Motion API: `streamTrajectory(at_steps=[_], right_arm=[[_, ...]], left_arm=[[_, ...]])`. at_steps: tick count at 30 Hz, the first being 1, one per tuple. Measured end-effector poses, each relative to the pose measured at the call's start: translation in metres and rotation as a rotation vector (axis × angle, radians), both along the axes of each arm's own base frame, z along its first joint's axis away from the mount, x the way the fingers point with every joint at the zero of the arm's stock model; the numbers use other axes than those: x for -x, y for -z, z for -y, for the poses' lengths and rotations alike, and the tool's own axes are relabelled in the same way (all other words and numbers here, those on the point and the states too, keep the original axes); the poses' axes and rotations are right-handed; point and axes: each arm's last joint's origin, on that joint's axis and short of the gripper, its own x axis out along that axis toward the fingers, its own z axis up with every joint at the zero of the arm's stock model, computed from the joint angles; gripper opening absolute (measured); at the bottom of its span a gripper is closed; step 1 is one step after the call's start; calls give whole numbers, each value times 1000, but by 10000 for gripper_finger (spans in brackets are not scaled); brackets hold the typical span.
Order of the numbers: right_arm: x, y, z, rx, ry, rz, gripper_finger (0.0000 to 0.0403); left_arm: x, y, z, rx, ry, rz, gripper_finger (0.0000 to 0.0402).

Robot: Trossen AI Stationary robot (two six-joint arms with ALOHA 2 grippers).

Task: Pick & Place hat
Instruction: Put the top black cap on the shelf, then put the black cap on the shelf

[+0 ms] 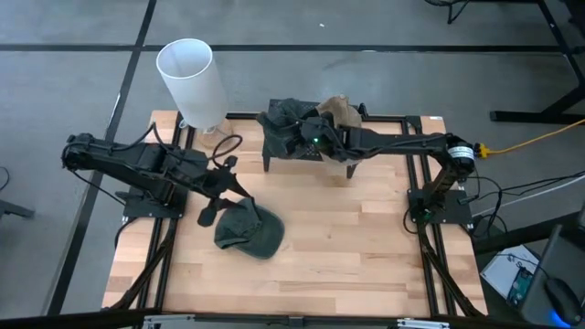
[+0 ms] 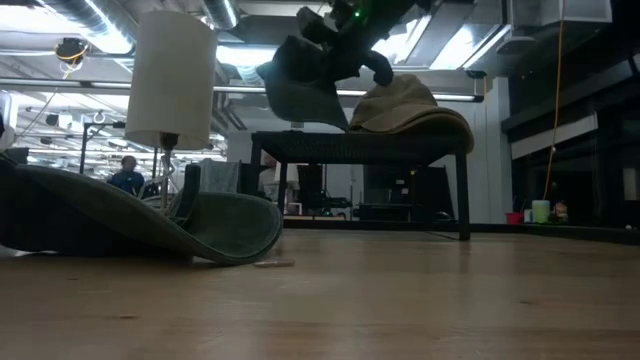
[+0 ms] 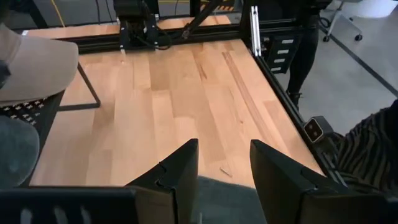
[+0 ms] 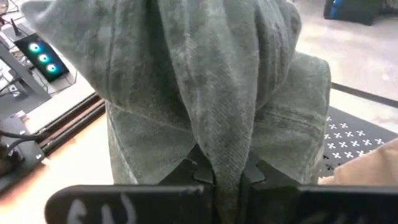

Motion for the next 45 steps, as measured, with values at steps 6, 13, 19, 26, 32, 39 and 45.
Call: streamTrajectory(at_steps=[6, 13, 19, 26, 32, 39, 45], right_arm=[[1, 8, 14, -28, 40, -25, 20], [4, 13, 23, -86, 30, -43, 24], [4, 12, 26, -38, 6, -79, 57], [4, 12, 27, 3, -19, -121, 109], [4, 10, 28, 54, -5, -138, 183], [-1, -7, 30, 123, -173, -119, 240], [-2, -33, 29, 174, -221, -92, 243]], left_arm=[[-7, 4, 1, 2, -3, -24, 139], [-14, 10, 3, 10, -13, -55, 139], [-19, 13, 4, 30, -27, -72, 139], [-21, 13, 4, 73, -53, -75, 139], [-23, 9, 4, 87, -69, -28, 139], [-24, 8, 4, 83, -78, -19, 139], [-24, 8, 4, 80, -76, -19, 139]])
